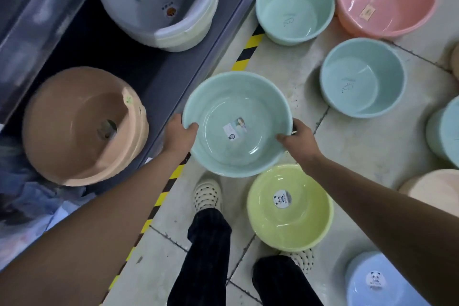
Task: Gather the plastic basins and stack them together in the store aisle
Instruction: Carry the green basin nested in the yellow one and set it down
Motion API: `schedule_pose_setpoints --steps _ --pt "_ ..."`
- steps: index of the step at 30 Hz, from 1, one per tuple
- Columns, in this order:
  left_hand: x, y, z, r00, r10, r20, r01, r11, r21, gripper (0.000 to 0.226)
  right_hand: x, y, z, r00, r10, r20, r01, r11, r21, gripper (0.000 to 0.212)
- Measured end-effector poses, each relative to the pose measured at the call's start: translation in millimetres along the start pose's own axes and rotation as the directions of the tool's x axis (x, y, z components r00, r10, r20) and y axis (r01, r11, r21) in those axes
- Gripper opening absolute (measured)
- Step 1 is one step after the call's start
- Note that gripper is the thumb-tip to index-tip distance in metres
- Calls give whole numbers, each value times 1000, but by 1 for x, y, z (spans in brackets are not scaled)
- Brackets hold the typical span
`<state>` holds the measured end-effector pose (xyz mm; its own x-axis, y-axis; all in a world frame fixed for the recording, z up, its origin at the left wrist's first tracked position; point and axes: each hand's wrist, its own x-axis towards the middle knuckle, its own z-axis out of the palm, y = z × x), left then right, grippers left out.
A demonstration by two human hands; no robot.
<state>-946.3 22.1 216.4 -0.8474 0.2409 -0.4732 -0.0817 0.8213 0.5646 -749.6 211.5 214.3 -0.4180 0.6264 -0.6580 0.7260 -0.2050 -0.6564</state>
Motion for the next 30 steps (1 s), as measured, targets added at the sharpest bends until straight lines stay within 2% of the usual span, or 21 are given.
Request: schedule_pose_setpoints --steps 2,5,8,15,18,22,24,27,30 --pt "21 1 13 1000 27 4 -27 999 17 20 24 6 4 1000 9 -20 -9 1000 14 43" --pt "54 -6 33 996 88 20 -89 994 58 7 57 16 16 998 11 -66 -11 1000 0 44" --pt "85 -15 50 992 125 10 -126 986 107 10 87 25 30 994 2 -106 -5 1000 -28 46" --pt "149 -42 84 994 104 25 -105 994 37 3 140 40 60 993 -5 -119 -1 999 -51 50" --pt "168 -51 95 991 122 45 -125 990 70 2 158 46 66 993 -9 -115 2 998 -63 45" --pt "183 -62 114 992 111 56 -117 986 118 15 175 56 78 994 1 -109 -10 997 -76 40" --pt "188 -69 121 994 99 55 -107 981 160 21 185 69 84 993 14 -116 -23 997 -72 52" --pt "193 -84 130 992 110 60 -121 971 209 28 187 79 91 991 0 -137 -16 993 -115 55" --pt "192 -96 135 994 97 56 -106 975 194 32 188 85 97 989 -15 -148 4 997 -75 62"
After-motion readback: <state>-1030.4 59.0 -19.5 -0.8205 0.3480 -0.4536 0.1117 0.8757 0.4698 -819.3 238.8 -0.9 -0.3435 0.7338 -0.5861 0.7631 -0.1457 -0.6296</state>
